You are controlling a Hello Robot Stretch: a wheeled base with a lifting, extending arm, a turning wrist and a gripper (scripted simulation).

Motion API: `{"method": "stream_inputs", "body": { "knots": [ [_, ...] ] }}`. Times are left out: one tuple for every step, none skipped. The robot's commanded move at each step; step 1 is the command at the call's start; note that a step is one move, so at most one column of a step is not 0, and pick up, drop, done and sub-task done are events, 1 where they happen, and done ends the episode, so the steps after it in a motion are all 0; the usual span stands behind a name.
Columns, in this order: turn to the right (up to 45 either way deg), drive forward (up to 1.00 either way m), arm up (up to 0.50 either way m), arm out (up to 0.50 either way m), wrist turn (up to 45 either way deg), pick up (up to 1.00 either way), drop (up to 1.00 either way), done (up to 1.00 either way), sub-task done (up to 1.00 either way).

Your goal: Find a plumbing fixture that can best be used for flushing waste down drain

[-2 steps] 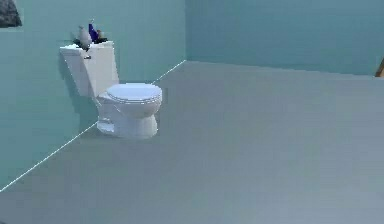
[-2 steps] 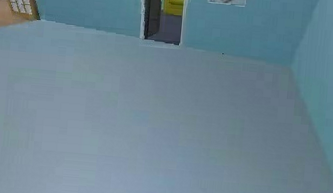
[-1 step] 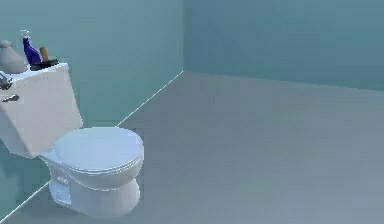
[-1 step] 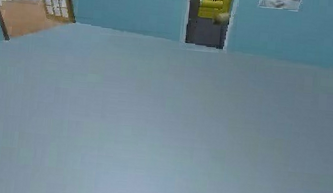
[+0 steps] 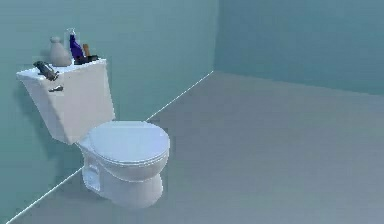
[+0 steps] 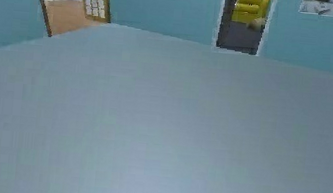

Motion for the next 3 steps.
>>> {"method": "stream_inputs", "body": {
  "knots": [
    [0.0,0.25,0.0,0.0,0.0,0.0,0.0,0.0,0.0],
    [-27.0,0.0,0.0,0.0,0.0,0.0,0.0,0.0,0.0],
    [0.0,0.0,0.0,0.0,0.0,0.0,0.0,1.0,0.0]
  ]
}}
